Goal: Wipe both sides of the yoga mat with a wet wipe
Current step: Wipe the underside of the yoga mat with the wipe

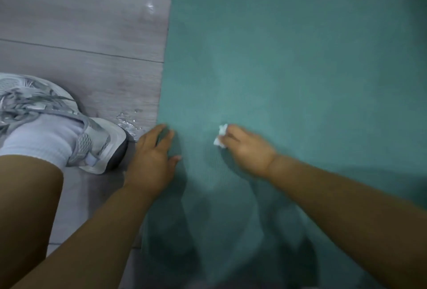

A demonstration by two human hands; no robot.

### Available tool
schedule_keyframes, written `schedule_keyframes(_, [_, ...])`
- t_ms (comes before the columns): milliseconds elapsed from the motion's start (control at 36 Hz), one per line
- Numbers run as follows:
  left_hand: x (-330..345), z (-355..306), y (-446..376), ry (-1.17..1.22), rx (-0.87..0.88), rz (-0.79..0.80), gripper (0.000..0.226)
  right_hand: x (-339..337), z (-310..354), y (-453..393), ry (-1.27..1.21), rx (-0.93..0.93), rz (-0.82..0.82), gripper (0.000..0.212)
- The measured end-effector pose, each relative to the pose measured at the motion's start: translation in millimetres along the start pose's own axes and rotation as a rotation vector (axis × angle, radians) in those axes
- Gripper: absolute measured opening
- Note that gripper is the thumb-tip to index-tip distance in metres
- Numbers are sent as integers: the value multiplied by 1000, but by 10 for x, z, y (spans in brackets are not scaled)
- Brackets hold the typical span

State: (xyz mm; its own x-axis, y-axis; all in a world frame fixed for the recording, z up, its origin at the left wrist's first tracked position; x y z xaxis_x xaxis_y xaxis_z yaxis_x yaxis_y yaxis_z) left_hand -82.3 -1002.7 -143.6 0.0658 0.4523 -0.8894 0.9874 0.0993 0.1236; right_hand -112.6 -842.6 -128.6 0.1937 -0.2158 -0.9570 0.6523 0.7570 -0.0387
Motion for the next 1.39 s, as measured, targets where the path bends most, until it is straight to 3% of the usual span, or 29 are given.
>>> schedule_keyframes(111, [60,109,-165,-5,-94,36,57,-440,-1417,258,32,677,-138,21])
schedule_keyframes(194, [132,149,-233,15,-65,70,51,-463,-1549,397,33,934,-275,20])
schedule_keyframes(250, [139,165,-235,31,-51,51,48,-302,-1227,230,38,852,-333,19])
schedule_keyframes(333, [122,137,-220,62,-45,36,51,-42,-303,-181,-88,422,-334,16])
schedule_keyframes(417, [124,98,-204,52,-18,41,57,190,534,-328,-171,-28,-114,24])
schedule_keyframes(500, [145,112,-200,65,-24,51,58,185,624,-355,-145,-224,32,30])
schedule_keyframes(556, [150,121,-190,80,-35,42,58,77,205,-497,-23,-154,41,30])
schedule_keyframes(667, [129,153,-187,115,-93,32,54,-267,-1124,-582,47,444,-89,26])
schedule_keyframes(750, [106,120,-174,116,-86,29,54,-232,-1231,-537,32,639,-165,26])
schedule_keyframes(833, [84,118,-168,108,-106,38,54,-119,-584,-660,-18,420,-244,23])
schedule_keyframes(944, [99,136,-158,95,-83,39,57,328,548,-594,-216,-122,57,13])
schedule_keyframes(1000, [80,172,-130,94,-106,32,56,337,638,-560,-232,-255,95,10])
schedule_keyframes(1083, [97,250,-17,113,-150,49,53,75,155,-839,-36,-182,-30,34])
schedule_keyframes(1167, [154,311,77,148,-185,59,52,-161,-648,-1071,44,174,-134,24])
schedule_keyframes(1250, [149,307,81,174,-188,43,53,-180,-922,-1070,-21,445,-187,21])
schedule_keyframes(1306, [107,309,75,205,-219,33,52,-78,-634,-1053,-82,377,-188,17])
schedule_keyframes(1389, [73,295,88,212,-221,34,54,98,161,-859,-176,26,-147,22])
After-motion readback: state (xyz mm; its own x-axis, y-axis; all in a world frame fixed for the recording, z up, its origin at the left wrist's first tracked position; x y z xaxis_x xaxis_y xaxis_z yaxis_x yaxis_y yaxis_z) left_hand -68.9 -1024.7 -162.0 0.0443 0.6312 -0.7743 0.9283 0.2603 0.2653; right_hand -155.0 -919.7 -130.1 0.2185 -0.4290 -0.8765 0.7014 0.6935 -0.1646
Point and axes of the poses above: each hand's wrist, its own y-axis away from the middle knuckle, its own x-axis out of the palm, z = x × y, the point moved 10 cm from there along -y, towards the middle knuckle, and after that the axes turned 8 degrees about -x, right-handed, at the moved point
